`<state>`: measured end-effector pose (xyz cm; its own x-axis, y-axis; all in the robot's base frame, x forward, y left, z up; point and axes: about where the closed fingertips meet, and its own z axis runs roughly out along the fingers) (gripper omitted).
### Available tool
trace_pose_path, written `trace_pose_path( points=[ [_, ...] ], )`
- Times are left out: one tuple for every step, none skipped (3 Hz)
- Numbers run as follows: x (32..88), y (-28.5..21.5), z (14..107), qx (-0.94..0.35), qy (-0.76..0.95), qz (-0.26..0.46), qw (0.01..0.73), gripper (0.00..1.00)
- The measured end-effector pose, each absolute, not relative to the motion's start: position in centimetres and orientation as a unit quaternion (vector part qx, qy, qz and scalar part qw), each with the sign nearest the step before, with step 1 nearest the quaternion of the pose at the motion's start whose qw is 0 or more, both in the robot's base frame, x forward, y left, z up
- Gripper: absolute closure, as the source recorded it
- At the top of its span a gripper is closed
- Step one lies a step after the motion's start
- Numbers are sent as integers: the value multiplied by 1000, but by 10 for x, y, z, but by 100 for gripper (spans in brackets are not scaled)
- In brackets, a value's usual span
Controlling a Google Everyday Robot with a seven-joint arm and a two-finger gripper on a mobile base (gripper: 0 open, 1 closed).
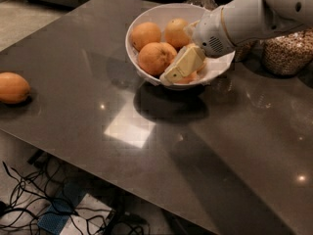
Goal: Pick orange from white bowl
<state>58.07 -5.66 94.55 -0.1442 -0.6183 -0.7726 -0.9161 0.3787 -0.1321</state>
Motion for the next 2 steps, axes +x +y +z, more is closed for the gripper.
trace_pose_path(
  points=[
    [589,-44,947,-515,730,189,408,0],
    [595,-36,945,-509,731,187,414,0]
  ],
)
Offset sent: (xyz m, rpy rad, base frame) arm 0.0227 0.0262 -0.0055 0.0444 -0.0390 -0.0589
